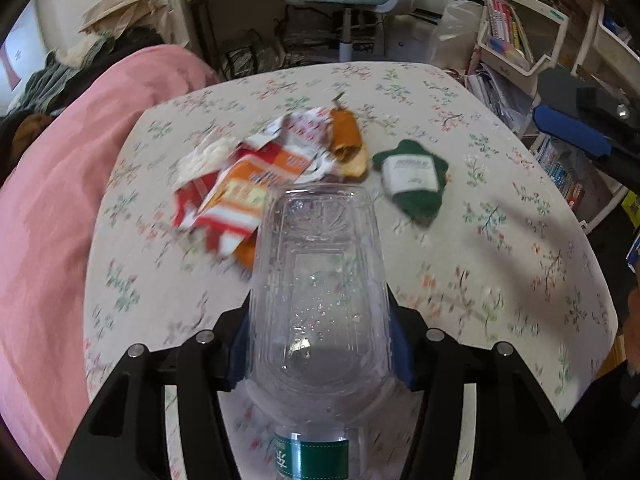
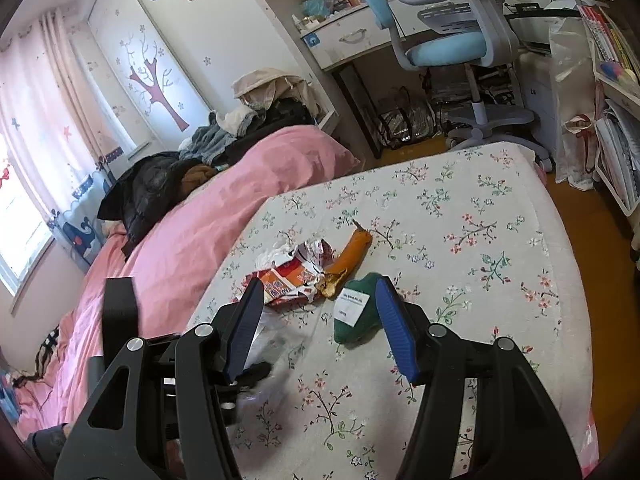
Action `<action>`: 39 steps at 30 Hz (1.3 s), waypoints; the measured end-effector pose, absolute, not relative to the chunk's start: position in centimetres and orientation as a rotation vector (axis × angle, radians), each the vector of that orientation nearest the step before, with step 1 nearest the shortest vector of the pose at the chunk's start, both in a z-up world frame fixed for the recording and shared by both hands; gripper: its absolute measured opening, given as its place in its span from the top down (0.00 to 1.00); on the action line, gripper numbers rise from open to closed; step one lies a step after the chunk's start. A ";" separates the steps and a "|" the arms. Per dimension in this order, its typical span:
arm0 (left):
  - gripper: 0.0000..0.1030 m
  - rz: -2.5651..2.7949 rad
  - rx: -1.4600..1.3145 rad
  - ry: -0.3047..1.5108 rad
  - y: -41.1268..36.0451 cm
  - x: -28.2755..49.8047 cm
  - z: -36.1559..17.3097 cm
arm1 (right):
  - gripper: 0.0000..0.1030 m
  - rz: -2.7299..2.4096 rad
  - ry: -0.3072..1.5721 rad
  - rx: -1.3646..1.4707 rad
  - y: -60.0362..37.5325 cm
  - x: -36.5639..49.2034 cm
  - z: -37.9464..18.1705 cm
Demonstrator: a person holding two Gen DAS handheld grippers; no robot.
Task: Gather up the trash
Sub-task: 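Lift the bottle with the left gripper while the right grasps an orange peel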
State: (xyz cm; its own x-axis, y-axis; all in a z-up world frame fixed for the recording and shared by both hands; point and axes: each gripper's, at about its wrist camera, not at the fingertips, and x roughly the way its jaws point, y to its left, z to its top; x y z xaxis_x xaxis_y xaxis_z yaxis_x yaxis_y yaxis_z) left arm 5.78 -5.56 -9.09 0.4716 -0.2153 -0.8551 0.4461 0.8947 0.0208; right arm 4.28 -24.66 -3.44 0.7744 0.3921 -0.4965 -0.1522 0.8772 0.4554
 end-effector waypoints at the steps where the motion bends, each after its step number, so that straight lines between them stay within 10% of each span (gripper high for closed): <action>1: 0.46 -0.397 0.252 1.007 -5.0 5.6 -9.0 | 0.46 0.303 0.626 0.406 -24.5 4.4 -3.5; 39: 0.46 -0.063 0.025 1.126 5.9 9.2 -9.2 | 0.50 0.434 0.863 -0.029 -5.3 15.6 -11.1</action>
